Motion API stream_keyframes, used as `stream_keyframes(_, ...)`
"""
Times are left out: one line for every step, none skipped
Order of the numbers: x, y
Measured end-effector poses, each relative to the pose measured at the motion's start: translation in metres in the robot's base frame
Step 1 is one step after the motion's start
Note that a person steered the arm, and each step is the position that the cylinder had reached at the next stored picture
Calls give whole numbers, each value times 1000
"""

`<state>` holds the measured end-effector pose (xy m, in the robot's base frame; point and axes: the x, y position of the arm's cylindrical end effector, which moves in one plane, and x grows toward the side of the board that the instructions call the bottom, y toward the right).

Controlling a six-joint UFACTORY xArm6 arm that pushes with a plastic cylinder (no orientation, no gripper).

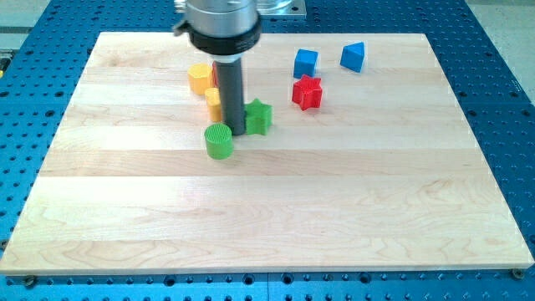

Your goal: Place green star to the bottom right of red star

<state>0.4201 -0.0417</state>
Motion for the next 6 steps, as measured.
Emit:
stream_keyframes(20,22)
stream_keyframes(16,-25)
stream_keyframes(-23,-1)
stream_keyframes(-27,73)
stream_keyframes(-22,124)
stream_keyframes(-6,63)
